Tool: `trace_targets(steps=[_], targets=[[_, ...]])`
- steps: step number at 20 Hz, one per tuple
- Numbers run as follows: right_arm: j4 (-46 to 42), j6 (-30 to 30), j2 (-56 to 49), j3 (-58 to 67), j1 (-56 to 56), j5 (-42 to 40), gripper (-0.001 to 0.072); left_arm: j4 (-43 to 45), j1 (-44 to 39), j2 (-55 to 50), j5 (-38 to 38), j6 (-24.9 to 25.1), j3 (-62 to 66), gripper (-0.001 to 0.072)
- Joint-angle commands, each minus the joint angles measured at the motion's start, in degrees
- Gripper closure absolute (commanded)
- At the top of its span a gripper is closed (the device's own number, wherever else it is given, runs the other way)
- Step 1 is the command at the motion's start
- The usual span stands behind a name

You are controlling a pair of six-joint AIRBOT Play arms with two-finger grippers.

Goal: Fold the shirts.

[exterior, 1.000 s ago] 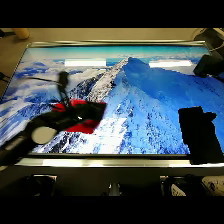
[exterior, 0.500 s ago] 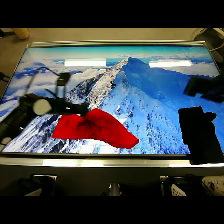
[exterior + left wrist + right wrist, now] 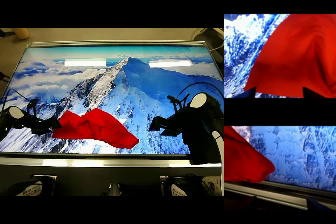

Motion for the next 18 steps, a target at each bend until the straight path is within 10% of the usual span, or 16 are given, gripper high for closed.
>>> trace_targets(steps=[1, 8, 13, 18], targets=[[4.8, -2.4, -0.1, -6.5, 0.0, -3.2, 0.0030, -2.3, 2.3, -2.8, 3.3, 4.6, -1.9, -0.0013], [12.8, -4.7, -0.1, -12.0, 0.0, -8.1, 0.0030, -2.4, 0.6, -8.0, 4.8, 5.3, -2.0, 0.0009], [16.4, -5.5, -0.1, -16.1, 0.0, -13.5, 0.0030, -7.5, -1.0, -8.3, 6.2, 5.9, -1.9, 0.0687], [19.7, -7.5, -0.8, -19.7, 0.1, -18.0, 0.0032, -8.4, -1.0, -2.6, 6.2, 7.3, -1.8, 0.0686]])
